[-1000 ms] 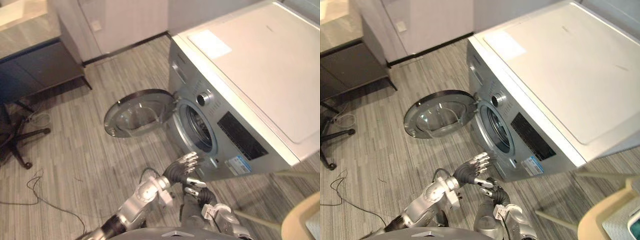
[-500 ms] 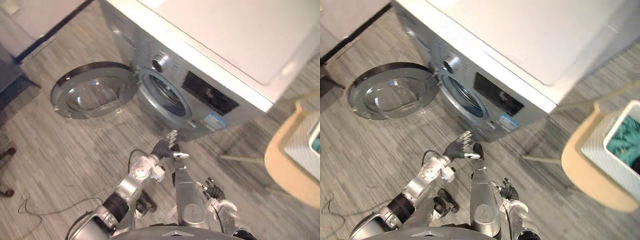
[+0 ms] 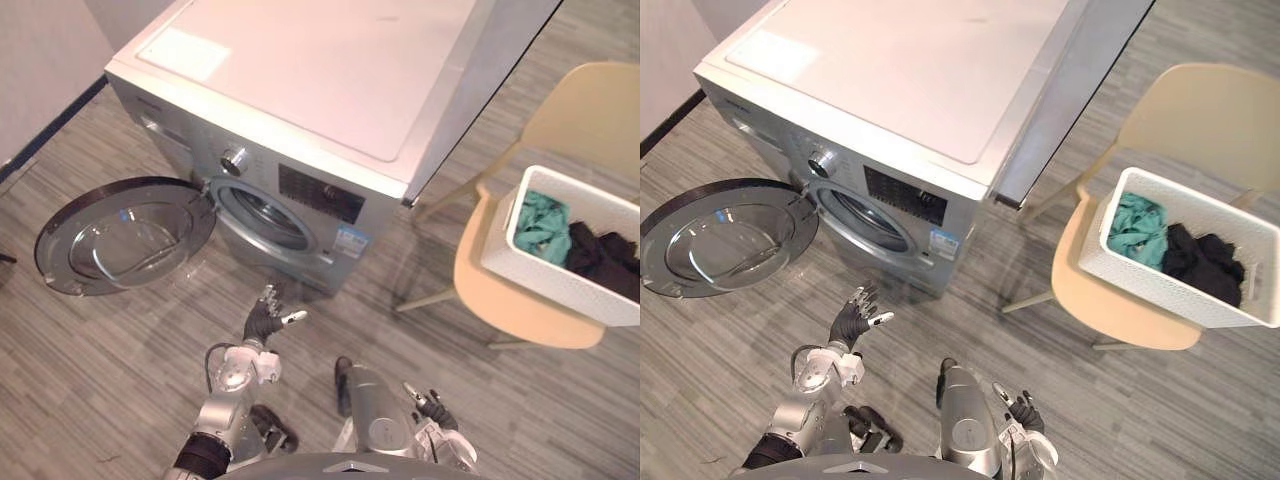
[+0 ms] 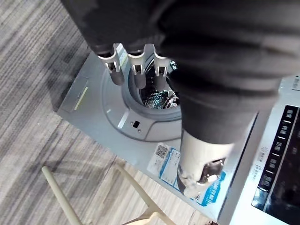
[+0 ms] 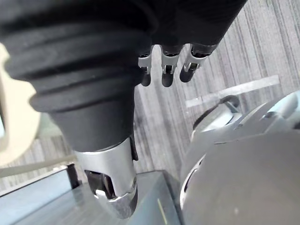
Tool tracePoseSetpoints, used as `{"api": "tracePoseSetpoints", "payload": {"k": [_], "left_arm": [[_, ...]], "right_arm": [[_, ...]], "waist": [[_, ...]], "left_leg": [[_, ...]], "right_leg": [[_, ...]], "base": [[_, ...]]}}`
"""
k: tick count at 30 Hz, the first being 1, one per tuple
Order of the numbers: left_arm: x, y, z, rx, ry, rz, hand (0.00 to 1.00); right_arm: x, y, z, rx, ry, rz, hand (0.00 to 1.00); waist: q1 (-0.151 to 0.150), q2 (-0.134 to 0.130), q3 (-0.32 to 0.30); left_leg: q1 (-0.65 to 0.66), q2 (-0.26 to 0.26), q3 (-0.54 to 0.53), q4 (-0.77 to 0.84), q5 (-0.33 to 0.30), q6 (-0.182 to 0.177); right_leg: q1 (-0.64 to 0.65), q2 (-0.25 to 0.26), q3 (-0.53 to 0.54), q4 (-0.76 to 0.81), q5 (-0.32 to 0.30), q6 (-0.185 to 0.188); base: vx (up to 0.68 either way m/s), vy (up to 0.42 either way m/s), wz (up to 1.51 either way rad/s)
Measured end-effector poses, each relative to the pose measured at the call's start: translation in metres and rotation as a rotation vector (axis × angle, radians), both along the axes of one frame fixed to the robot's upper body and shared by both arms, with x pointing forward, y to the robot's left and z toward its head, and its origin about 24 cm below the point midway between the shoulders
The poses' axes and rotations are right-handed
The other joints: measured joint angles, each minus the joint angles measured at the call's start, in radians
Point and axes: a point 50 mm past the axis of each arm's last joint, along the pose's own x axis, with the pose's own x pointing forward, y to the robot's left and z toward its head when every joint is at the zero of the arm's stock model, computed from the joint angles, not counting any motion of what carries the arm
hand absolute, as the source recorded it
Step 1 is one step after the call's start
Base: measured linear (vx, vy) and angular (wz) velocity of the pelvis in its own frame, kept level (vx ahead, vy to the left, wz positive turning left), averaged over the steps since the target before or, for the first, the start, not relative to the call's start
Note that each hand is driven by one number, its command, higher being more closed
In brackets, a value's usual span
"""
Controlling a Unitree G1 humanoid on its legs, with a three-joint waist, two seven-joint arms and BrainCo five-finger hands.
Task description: Pick up the laundry basket with both hands and put the clothes into the washing machine.
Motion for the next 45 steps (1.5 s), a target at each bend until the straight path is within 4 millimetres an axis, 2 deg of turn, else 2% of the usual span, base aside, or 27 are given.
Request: {"api": "tracePoseSetpoints", "payload": {"k": [3, 6, 8, 10, 11, 13, 15, 16, 17, 18, 19, 20, 22, 24, 26, 27, 28, 30, 33, 34, 36, 37, 38, 39, 41, 43, 45], "left_arm": [[-0.004, 0.004, -0.003, 0.022, 0.015, 0.028, 0.00], [-0.008, 0.003, -0.006, 0.024, 0.030, 0.020, 0.00], [-0.017, 0.002, -0.012, 0.018, 0.058, 0.017, 0.00], [-0.027, -0.008, -0.017, 0.013, 0.084, -0.027, 0.00], [-0.030, -0.013, -0.018, 0.011, 0.090, -0.050, 0.00], [-0.031, -0.020, -0.018, 0.006, 0.088, -0.081, 0.00], [-0.026, -0.017, -0.016, 0.031, 0.069, -0.113, 0.00], [-0.026, -0.016, -0.015, 0.037, 0.066, -0.119, 0.00], [-0.027, -0.018, -0.015, 0.041, 0.065, -0.137, 0.00], [-0.027, -0.020, -0.015, 0.051, 0.060, -0.152, 0.00], [-0.026, -0.021, -0.012, 0.068, 0.040, -0.168, 0.00], [-0.025, -0.022, -0.009, 0.070, 0.029, -0.171, 0.00], [-0.022, -0.021, -0.006, 0.070, 0.009, -0.170, 0.00], [-0.021, -0.018, -0.006, 0.082, 0.008, -0.176, 0.00], [-0.021, -0.016, -0.006, 0.089, 0.008, -0.185, 0.00], [-0.022, -0.012, -0.008, 0.097, 0.014, -0.184, 0.00], [-0.021, -0.007, -0.011, 0.105, 0.032, -0.166, 0.00], [-0.023, -0.007, -0.014, 0.086, 0.048, -0.143, 0.00], [-0.021, -0.011, -0.012, 0.050, 0.042, -0.121, 0.00], [-0.021, -0.006, -0.012, 0.048, 0.046, -0.097, 0.00], [-0.026, 0.003, -0.017, 0.056, 0.071, -0.065, 0.00], [-0.032, 0.007, -0.021, 0.067, 0.091, -0.063, 0.00], [-0.038, 0.008, -0.023, 0.062, 0.105, -0.061, 0.00], [-0.040, 0.008, -0.023, 0.060, 0.107, -0.062, 0.00], [-0.041, -0.003, -0.019, 0.023, 0.091, -0.076, 0.00], [-0.042, -0.006, -0.015, 0.002, 0.078, -0.075, 0.00], [-0.042, -0.003, -0.016, 0.015, 0.079, -0.074, 0.00]], "right_arm": [[0.001, 0.004, 0.000, 0.007, -0.003, 0.008, 0.00], [-0.003, 0.005, 0.001, 0.005, -0.014, 0.012, 0.00], [-0.011, 0.006, 0.000, 0.017, -0.012, -0.004, 0.00], [-0.018, 0.001, 0.002, 0.021, -0.023, -0.033, 0.00], [-0.020, 0.000, 0.003, 0.023, -0.029, -0.044, 0.00], [-0.020, -0.001, 0.007, 0.025, -0.055, -0.056, 0.00], [-0.012, 0.006, 0.017, 0.032, -0.123, -0.048, 0.00], [-0.010, 0.009, 0.023, 0.036, -0.161, -0.055, 0.00], [-0.010, 0.009, 0.032, 0.029, -0.213, -0.074, 0.00], [-0.007, 0.008, 0.036, 0.035, -0.233, -0.086, 0.00], [-0.006, 0.007, 0.041, 0.041, -0.263, -0.104, 0.00], [-0.004, 0.006, 0.043, 0.039, -0.276, -0.107, 0.00], [0.006, 0.003, 0.054, 0.003, -0.331, -0.102, 0.00], [0.013, -0.001, 0.063, -0.036, -0.372, -0.096, 0.00], [0.018, -0.011, 0.073, -0.069, -0.419, -0.135, 0.00], [0.021, -0.017, 0.079, -0.091, -0.451, -0.155, 0.00], [0.029, -0.022, 0.088, -0.110, -0.492, -0.158, 0.00], [0.041, -0.028, 0.106, -0.177, -0.556, -0.118, 0.00], [0.049, -0.029, 0.120, -0.247, -0.604, -0.061, 0.00], [0.051, -0.025, 0.123, -0.267, -0.609, -0.026, 0.00], [0.050, -0.012, 0.121, -0.257, -0.602, 0.024, 0.00], [0.046, -0.009, 0.123, -0.255, -0.601, 0.031, 0.00], [0.044, -0.011, 0.129, -0.292, -0.613, 0.043, 0.00], [0.044, -0.011, 0.134, -0.301, -0.631, 0.044, 0.00], [0.048, -0.017, 0.148, -0.343, -0.687, 0.050, 0.00], [0.057, -0.017, 0.157, -0.389, -0.719, 0.090, 0.00], [0.066, -0.010, 0.160, -0.410, -0.727, 0.122, 0.00]], "waist": [[0.010, -0.006, -0.033], [0.026, -0.006, -0.045], [0.025, 0.007, -0.060], [0.023, 0.014, -0.070], [0.021, 0.031, -0.080], [0.006, 0.034, -0.085], [0.002, -0.009, -0.088], [0.001, -0.023, -0.085], [-0.003, -0.025, -0.079], [0.002, -0.023, -0.077], [0.001, -0.020, -0.079], [-0.001, -0.020, -0.079], [0.002, -0.016, -0.090], [-0.003, -0.016, -0.110], [0.002, -0.019, -0.112], [0.009, -0.028, -0.117], [0.019, -0.014, -0.114], [0.034, 0.023, -0.122], [0.046, 0.042, -0.134], [0.046, 0.043, -0.134], [0.052, 0.025, -0.135], [0.057, 0.023, -0.135], [0.057, 0.025, -0.135], [0.056, 0.029, -0.138], [0.051, 0.035, -0.139], [0.069, 0.040, -0.135], [0.101, 0.039, -0.134]], "left_leg": [[0.013, 0.012, -0.014, -0.055, 0.038, -0.051], [-0.005, 0.017, -0.050, -0.041, 0.113, -0.026], [-0.008, 0.001, -0.104, -0.002, 0.088, -0.031], [0.012, -0.104, -0.230, -0.004, 0.019, -0.073], [0.036, -0.155, -0.283, -0.060, -0.007, -0.071], [0.093, -0.214, -0.352, -0.242, -0.043, -0.014], [0.104, -0.241, -0.310, -0.299, -0.035, 0.006], [0.090, -0.234, -0.276, -0.262, -0.041, 0.009], [0.077, -0.204, -0.220, -0.209, -0.059, 0.030], [0.081, -0.195, -0.192, -0.201, -0.061, 0.033], [0.088, -0.176, -0.151, -0.187, -0.061, 0.035], [0.095, -0.168, -0.132, -0.185, -0.060, 0.035], [0.115, -0.135, -0.056, -0.180, -0.053, 0.022], [0.096, -0.099, -0.043, -0.166, -0.048, 0.014], [0.072, -0.051, -0.038, -0.121, -0.042, 0.001], [0.060, -0.009, -0.035, -0.064, -0.046, -0.030], [0.058, 0.039, -0.041, -0.015, -0.046, -0.044], [0.089, 0.097, -0.048, -0.017, -0.020, -0.061], [0.157, 0.142, -0.017, -0.032, 0.011, -0.091], [0.159, 0.180, -0.017, 0.010, 0.029, -0.070], [0.137, 0.255, -0.009, 0.125, 0.102, 0.097], [0.122, 0.321, 0.006, 0.206, 0.185, 0.249], [0.108, 0.372, 0.019, 0.265, 0.246, 0.321], [0.096, 0.382, 0.015, 0.301, 0.244, 0.308], [0.030, 0.308, -0.037, 0.388, 0.188, 0.245], [-0.054, 0.126, -0.135, 0.355, 0.044, 0.130], [-0.073, 0.024, -0.137, 0.233, -0.023, 0.071]], "right_leg": [[0.014, 0.034, -0.018, -0.038, 0.023, -0.029], [0.041, 0.040, -0.036, -0.079, 0.047, -0.066], [0.055, 0.043, -0.058, -0.118, 0.071, -0.086], [0.057, 0.052, -0.048, -0.158, 0.110, -0.084], [0.055, 0.063, -0.033, -0.184, 0.133, -0.079], [0.039, 0.096, -0.013, -0.224, 0.170, -0.066], [-0.009, 0.096, 0.036, -0.207, 0.208, -0.047], [-0.024, 0.100, 0.059, -0.201, 0.227, -0.033], [-0.038, 0.111, 0.082, -0.187, 0.224, 0.026], [-0.052, 0.107, 0.067, -0.146, 0.206, 0.032], [-0.079, 0.073, -0.004, -0.015, 0.153, -0.010], [-0.082, 0.045, -0.042, 0.044, 0.128, -0.019], [-0.058, -0.078, -0.110, 0.197, 0.036, -0.034], [-0.028, -0.146, -0.075, 0.205, 0.000, -0.016], [0.030, -0.205, -0.020, 0.111, 0.018, 0.001], [0.068, -0.229, 0.004, 0.015, 0.048, 0.033], [0.090, -0.177, -0.004, -0.016, 0.035, 0.085], [0.082, -0.125, -0.030, 0.001, 0.034, 0.082], [0.102, -0.074, -0.048, 0.003, -0.009, 0.072], [0.104, -0.047, -0.048, 0.008, -0.032, 0.052], [0.136, -0.018, -0.056, -0.008, -0.046, 0.031], [0.182, 0.011, -0.065, -0.055, -0.039, 0.015], [0.229, 0.033, -0.074, -0.105, -0.033, 0.003], [0.243, 0.038, -0.075, -0.120, -0.027, -0.009], [0.259, 0.038, -0.059, -0.139, -0.015, -0.032], [0.271, 0.034, -0.044, -0.156, -0.012, -0.042], [0.288, 0.026, -0.040, -0.162, -0.012, -0.042]], "base": [[-0.08, -0.174, 0.08], [-0.11, -0.157, 0.11], [-0.15, -0.110, 0.14], [-0.13, -0.027, -0.09], [-0.09, 0.032, -0.25], [-0.18, 0.072, -0.35], [-0.22, 0.032, -0.67], [-0.33, -0.031, -1.10], [-0.35, -0.046, -1.07], [-0.33, -0.047, -1.18], [-0.19, -0.046, -0.83], [-0.16, -0.051, -1.01], [-0.08, -0.083, -1.05], [0.00, -0.203, -0.64], [0.03, -0.321, -0.42], [0.04, -0.433, -0.64], [0.05, -0.434, -0.82], [0.03, -0.439, -0.92], [0.00, -0.269, -0.56], [-0.06, -0.254, -0.47], [-0.04, -0.287, -0.43], [0.03, -0.311, -0.31], [0.06, -0.293, -0.24], [0.07, -0.177, -0.06], [0.05, -0.071, 0.07], [0.08, -0.024, 0.01], [0.13, 0.058, -0.20]]}}
